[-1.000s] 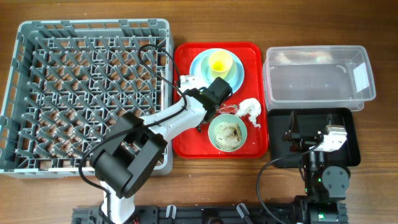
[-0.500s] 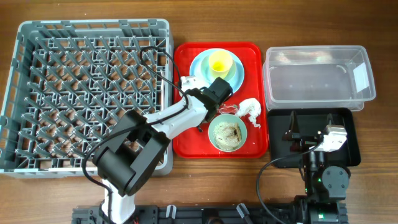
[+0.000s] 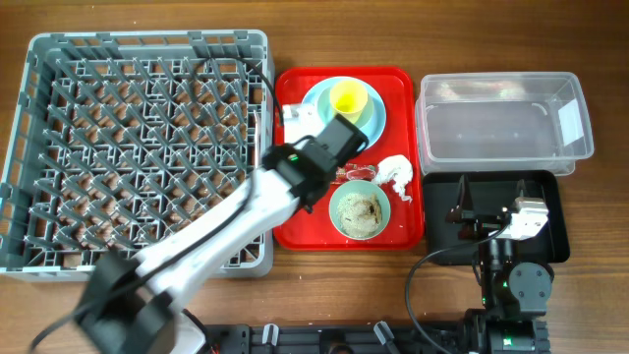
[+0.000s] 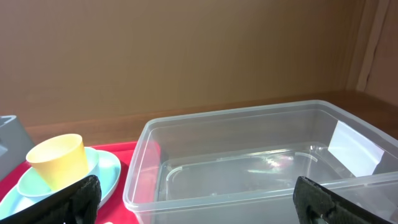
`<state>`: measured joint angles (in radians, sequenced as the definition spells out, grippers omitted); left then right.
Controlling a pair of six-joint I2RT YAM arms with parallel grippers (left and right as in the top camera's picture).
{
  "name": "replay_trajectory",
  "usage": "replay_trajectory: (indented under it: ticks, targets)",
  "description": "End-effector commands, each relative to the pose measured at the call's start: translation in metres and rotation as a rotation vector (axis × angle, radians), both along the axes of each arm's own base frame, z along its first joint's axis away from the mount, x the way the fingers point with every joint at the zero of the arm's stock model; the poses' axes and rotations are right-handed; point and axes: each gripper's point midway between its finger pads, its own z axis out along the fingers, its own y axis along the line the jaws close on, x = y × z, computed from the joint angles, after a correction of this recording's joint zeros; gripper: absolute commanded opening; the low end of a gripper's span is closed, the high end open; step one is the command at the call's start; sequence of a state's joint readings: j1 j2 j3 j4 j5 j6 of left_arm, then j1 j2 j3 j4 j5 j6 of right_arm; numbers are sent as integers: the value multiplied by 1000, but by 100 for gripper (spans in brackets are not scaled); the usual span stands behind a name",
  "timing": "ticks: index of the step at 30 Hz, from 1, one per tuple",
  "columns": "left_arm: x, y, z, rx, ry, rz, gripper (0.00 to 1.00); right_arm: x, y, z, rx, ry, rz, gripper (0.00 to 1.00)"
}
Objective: Sort waste into correct bins and load items into the dishwasher rack
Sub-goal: 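Carry the white spoon and insert it into the dish rack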
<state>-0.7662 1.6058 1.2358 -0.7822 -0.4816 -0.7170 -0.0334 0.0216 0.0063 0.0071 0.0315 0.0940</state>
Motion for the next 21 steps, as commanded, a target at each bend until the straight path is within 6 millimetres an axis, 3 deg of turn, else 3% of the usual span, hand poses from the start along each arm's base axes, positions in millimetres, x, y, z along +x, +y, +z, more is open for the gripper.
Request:
replay_trajectory:
  ticks: [1, 6, 8, 13, 21]
  targets:
    - [0, 26, 36, 83, -36, -99, 4, 0, -2, 1, 16, -8, -11, 100]
    - [3, 64, 15, 161, 93, -99, 4, 0, -2, 1, 16, -8, -11, 100]
    - [9, 73, 4, 125, 165, -160, 4, 0, -2, 1, 16, -8, -11, 100]
    - [20, 99, -3, 31, 211, -120, 4, 0, -2, 1, 16, -8, -11, 100]
    - [21, 104, -33, 1, 263, -100, 4, 0, -2, 1, 16, -8, -11, 100]
